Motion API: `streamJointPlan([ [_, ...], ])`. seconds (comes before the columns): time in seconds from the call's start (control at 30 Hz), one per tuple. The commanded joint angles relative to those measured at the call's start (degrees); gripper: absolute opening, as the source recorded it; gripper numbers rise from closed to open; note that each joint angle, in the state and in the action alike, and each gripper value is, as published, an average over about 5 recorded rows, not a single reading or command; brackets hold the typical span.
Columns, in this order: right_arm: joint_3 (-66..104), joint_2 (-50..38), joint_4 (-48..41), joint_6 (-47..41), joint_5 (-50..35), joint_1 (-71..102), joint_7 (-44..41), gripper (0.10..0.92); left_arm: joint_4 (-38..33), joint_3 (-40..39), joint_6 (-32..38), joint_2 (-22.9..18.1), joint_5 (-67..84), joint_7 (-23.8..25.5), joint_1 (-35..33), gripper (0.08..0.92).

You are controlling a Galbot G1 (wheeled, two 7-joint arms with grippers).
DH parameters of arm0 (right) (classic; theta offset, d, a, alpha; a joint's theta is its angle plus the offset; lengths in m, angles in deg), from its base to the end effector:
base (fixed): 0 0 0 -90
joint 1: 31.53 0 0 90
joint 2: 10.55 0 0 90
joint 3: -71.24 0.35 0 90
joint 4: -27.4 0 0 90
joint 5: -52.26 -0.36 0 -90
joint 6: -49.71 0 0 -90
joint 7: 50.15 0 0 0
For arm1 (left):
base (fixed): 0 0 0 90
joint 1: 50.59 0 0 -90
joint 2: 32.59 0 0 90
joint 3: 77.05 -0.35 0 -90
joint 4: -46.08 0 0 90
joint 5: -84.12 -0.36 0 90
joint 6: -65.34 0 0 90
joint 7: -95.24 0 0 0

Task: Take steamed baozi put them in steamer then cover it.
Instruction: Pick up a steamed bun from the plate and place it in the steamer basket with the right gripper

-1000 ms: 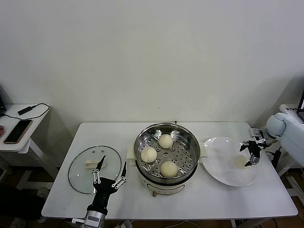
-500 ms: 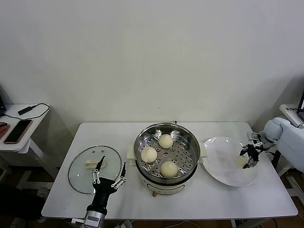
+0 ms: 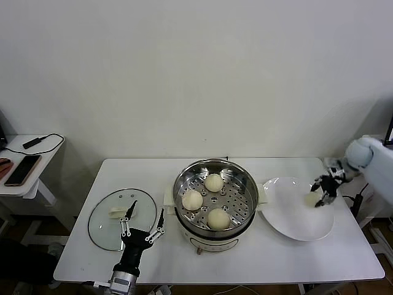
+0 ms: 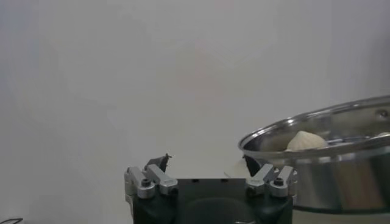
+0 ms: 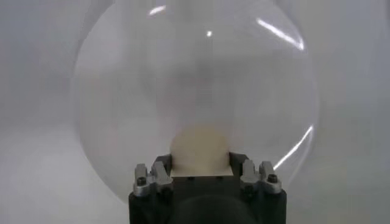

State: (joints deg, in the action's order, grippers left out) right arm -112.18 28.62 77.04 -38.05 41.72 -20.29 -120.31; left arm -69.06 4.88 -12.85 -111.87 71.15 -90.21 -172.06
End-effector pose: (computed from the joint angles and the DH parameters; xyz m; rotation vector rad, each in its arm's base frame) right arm 0.5663 -0.2791 -0.1292 1.2427 -1.4094 1.1978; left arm 0.1697 -0.0083 -0.3409 0.2464 2.9812 0.4405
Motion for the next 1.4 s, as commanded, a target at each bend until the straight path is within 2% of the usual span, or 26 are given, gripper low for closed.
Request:
streamJointPlan([
  [0.03, -21.1, -0.4, 16.8, -4.8, -13.6, -26.4, -4.7, 0.653, -0.1, -0.3, -0.2, 0.0, 0.0, 0.1, 0.2, 0.823],
  [0.33, -30.4, 7.3, 32.4, -11.7, -27.3, -38.6, 0.0, 0.649, -0.5, -0.8, -0.4, 0.1, -0.1, 0.1, 0.4, 0.823],
  [0.53, -31.7, 12.1, 35.9, -14.5, -30.0, -37.4, 3.2, 0.651, -0.5, -0.8, -0.3, 0.2, 0.0, 0.1, 0.5, 0.823],
  [0.77, -32.0, 15.3, 35.6, -16.1, -28.4, -31.3, 6.3, 0.651, -0.4, -0.5, 0.0, 0.2, 0.1, -0.1, 0.5, 0.823],
  [1.4, -29.6, 19.2, 27.0, -16.9, -22.4, -20.6, 9.9, 0.653, 0.1, 0.0, -0.2, 0.3, 0.3, -0.4, 0.7, 0.823],
])
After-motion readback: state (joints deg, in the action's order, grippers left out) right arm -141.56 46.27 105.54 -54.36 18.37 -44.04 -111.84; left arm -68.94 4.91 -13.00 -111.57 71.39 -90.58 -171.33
